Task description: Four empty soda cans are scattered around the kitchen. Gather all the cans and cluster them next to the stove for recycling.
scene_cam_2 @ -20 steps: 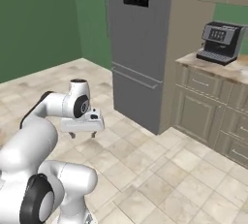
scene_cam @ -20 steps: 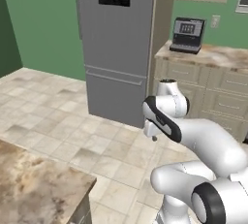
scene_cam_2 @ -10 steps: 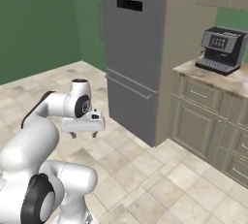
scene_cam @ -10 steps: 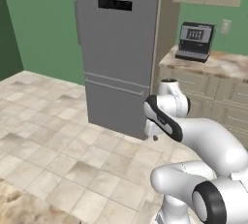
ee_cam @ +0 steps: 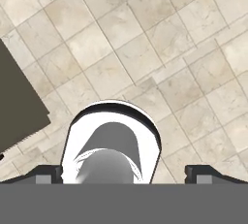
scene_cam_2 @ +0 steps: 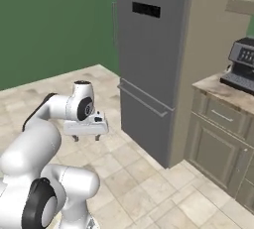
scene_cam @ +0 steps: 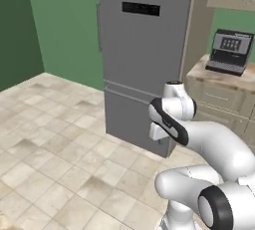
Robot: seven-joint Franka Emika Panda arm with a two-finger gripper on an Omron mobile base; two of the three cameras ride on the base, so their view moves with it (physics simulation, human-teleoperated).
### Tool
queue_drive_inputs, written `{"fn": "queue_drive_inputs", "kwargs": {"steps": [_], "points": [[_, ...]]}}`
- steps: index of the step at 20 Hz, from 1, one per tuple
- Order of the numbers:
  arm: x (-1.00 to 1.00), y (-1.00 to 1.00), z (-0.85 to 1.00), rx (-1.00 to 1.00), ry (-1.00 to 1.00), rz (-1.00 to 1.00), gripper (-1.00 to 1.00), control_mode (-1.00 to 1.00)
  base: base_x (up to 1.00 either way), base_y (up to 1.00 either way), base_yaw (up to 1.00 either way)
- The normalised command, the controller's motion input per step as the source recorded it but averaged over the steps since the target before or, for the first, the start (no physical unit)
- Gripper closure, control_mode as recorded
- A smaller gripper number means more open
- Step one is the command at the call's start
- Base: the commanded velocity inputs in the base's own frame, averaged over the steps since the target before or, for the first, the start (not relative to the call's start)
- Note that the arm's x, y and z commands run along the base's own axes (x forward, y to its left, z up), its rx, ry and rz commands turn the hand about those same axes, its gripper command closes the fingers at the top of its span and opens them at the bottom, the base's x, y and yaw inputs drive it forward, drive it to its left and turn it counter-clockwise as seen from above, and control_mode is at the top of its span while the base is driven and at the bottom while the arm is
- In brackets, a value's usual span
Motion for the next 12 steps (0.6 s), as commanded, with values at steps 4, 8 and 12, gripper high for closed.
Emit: {"fn": "queue_drive_inputs", "kwargs": {"steps": [4, 8, 12], "points": [[0.00, 0.00, 0.00, 0.00, 0.00, 0.00, -1.00, 1.00, 0.75, 0.00, 0.26], [0.00, 0.00, 0.00, 0.00, 0.00, 0.00, -1.00, 1.00, 0.75, 0.00, 0.27], [0.00, 0.00, 0.00, 0.00, 0.00, 0.00, -1.00, 1.00, 0.66, 0.04, 0.33]]}}
